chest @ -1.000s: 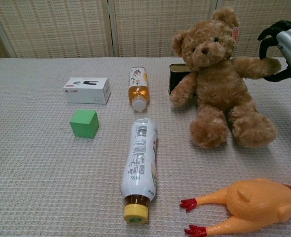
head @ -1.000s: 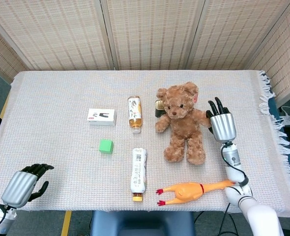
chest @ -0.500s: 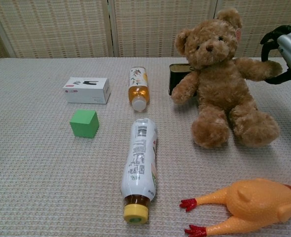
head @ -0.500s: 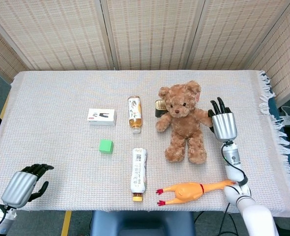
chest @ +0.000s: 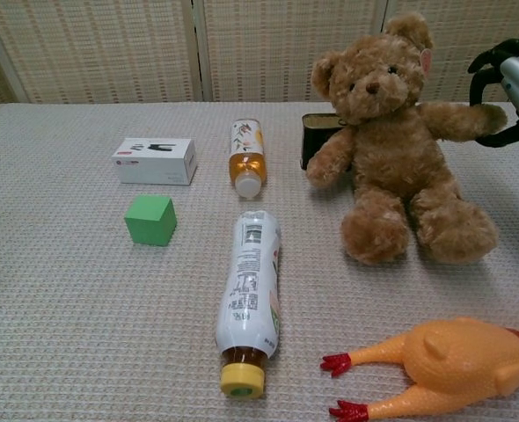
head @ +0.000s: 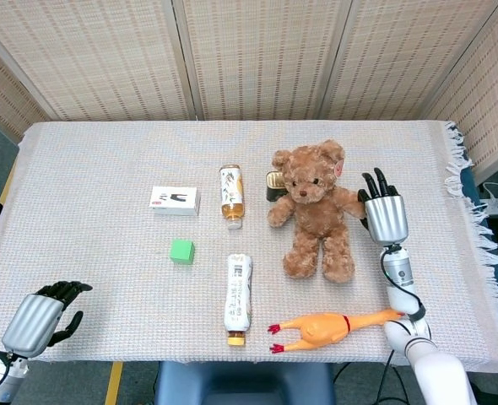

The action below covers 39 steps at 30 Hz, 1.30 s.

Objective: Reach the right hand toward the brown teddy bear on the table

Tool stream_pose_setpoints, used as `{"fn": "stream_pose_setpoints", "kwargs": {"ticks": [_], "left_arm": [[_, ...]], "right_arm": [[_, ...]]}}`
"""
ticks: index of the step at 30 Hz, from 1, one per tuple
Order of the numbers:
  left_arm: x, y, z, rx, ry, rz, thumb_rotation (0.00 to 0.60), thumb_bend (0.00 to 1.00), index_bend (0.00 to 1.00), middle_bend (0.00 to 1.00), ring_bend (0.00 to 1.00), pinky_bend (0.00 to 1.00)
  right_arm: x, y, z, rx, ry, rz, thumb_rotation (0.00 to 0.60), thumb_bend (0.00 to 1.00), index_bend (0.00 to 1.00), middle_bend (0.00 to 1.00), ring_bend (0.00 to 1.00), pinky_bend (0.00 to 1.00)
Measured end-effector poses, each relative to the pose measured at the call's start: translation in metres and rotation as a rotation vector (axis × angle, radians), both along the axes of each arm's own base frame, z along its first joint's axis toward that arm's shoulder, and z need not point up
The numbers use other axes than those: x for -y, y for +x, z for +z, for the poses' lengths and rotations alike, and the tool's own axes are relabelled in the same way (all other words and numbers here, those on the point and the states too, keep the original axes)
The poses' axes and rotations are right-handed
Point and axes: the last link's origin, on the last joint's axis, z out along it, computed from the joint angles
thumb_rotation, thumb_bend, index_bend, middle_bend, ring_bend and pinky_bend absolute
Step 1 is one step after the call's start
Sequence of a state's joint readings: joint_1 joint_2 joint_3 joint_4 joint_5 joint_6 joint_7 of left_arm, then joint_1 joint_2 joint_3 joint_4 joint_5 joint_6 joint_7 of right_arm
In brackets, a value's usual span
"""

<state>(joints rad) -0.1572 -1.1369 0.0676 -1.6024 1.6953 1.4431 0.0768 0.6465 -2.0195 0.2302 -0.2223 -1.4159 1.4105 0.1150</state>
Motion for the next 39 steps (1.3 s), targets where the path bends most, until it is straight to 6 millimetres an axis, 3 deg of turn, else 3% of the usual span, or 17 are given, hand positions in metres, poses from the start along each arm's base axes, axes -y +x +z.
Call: {"fn": "stream_pose_setpoints", "kwargs": {"ticks": [19, 23, 24, 26, 33, 36, 39], "left_arm": [[-0.001, -0.002, 0.0, -0.005, 0.001, 0.011, 0.6, 0.44, 0.29, 0.31, 0.3, 0.46], [-0.001, -0.002, 0.0, -0.004, -0.001, 0.014, 0.6, 0.44, 0.29, 0.31, 0.3, 0.46], [-0.002, -0.002, 0.0, -0.003, 0.001, 0.013, 0.6, 0.44, 0.29, 0.31, 0.3, 0.46], [-0.002, -0.002, 0.0, -0.006, 0.002, 0.013, 0.6, 0.44, 0.29, 0.31, 0.3, 0.46], [-0.001, -0.003, 0.001, -0.007, 0.007, 0.016, 0.6, 0.44, 0.29, 0.31, 0.3, 0.46], [-0.001, -0.002, 0.001, -0.011, 0.006, 0.016, 0.6, 0.45, 0.29, 0.31, 0.3, 0.46], [-0.001, -0.002, 0.0, -0.016, 0.007, 0.013, 0.6, 0.44, 0.29, 0.31, 0.3, 0.46]], "right_arm": [[0.0, -0.003, -0.005, -0.039, 0.027, -0.02, 0.6, 0.12, 0.56, 0.23, 0.13, 0.53], [-0.002, -0.003, -0.004, -0.03, 0.018, -0.016, 0.6, 0.12, 0.35, 0.23, 0.13, 0.53], [-0.003, -0.003, -0.004, -0.011, 0.02, -0.011, 0.6, 0.12, 0.23, 0.23, 0.12, 0.52], [-0.006, -0.003, -0.004, 0.05, 0.033, 0.006, 0.6, 0.12, 0.08, 0.21, 0.1, 0.5], [-0.033, -0.015, 0.004, 0.188, 0.109, 0.034, 0.6, 0.12, 0.04, 0.19, 0.07, 0.47], [-0.052, -0.02, 0.014, 0.22, 0.163, 0.019, 0.6, 0.12, 0.06, 0.19, 0.07, 0.4], [-0.082, -0.022, 0.033, 0.256, 0.228, -0.014, 0.6, 0.12, 0.07, 0.19, 0.07, 0.41]]}}
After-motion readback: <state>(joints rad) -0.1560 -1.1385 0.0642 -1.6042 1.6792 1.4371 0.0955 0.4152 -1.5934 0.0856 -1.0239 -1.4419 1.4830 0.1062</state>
